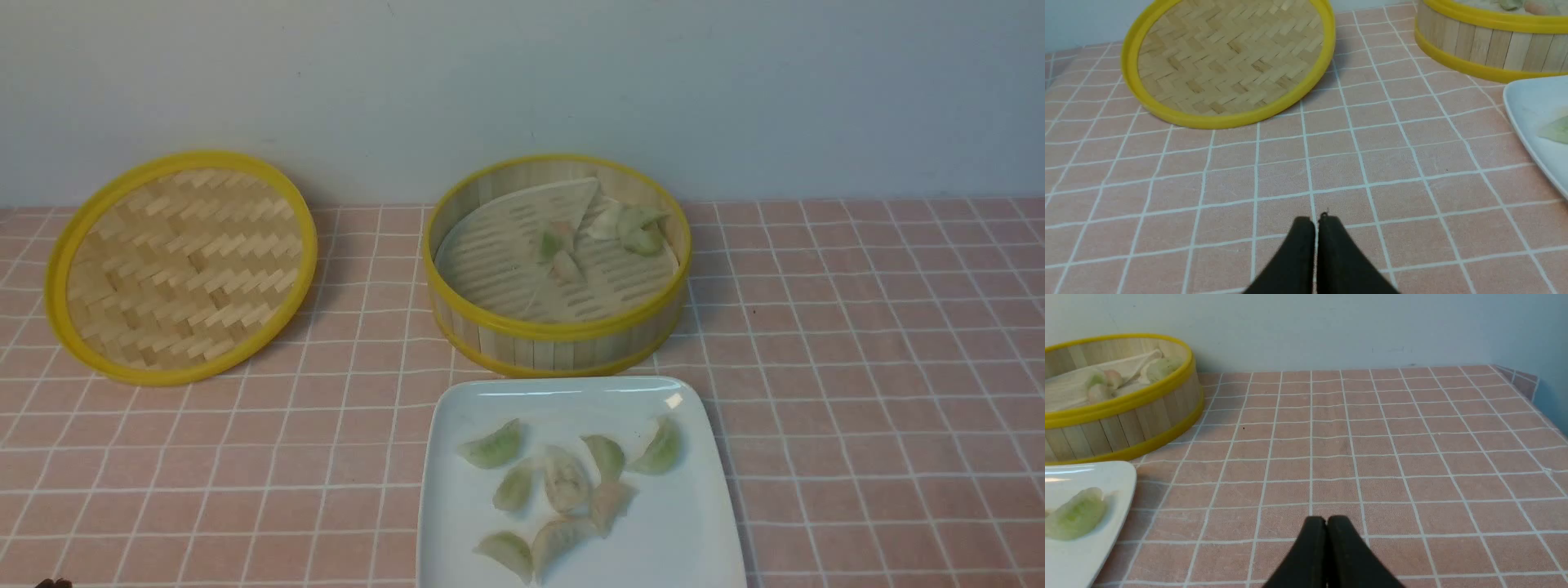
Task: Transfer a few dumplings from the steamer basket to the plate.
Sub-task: Use the right arm to grab a dumpling from inside the steamer
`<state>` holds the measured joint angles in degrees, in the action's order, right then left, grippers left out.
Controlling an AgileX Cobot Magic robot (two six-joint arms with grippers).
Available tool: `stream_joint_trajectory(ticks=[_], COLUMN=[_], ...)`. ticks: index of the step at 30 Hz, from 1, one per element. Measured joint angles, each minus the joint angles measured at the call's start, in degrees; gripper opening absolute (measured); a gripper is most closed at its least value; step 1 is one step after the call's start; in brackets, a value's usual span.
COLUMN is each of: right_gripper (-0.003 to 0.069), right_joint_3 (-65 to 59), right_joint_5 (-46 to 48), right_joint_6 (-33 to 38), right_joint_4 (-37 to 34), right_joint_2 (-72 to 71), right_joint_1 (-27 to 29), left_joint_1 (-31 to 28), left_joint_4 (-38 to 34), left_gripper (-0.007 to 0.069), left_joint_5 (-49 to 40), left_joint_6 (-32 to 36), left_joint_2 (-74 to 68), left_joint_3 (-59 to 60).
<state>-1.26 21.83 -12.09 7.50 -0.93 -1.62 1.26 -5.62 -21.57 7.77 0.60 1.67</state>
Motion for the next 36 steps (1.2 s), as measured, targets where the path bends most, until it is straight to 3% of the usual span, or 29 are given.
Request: stream_joint_trajectory(ticks=[30,36], right_gripper=[-0.0015,-0.0015], right_joint_3=[-0.1,-0.4], right_joint_5=[-0.4,-12.2], right_joint_6=[-0.1,-5.0], right_joint_4=[-0.3,-10.3], right_joint_2=[0.0,0.0], right_joint_1=[0.0,0.0], left_joint_1=[0.0,0.0], left_joint_4=[0.0,1.1], left_gripper=[-0.0006,-0.0006], left_joint_5=[0.0,-0.1], left_joint_6=[0.0,0.8], left_joint_2=[0.0,0.0], left_joint_3=[0.0,0.0])
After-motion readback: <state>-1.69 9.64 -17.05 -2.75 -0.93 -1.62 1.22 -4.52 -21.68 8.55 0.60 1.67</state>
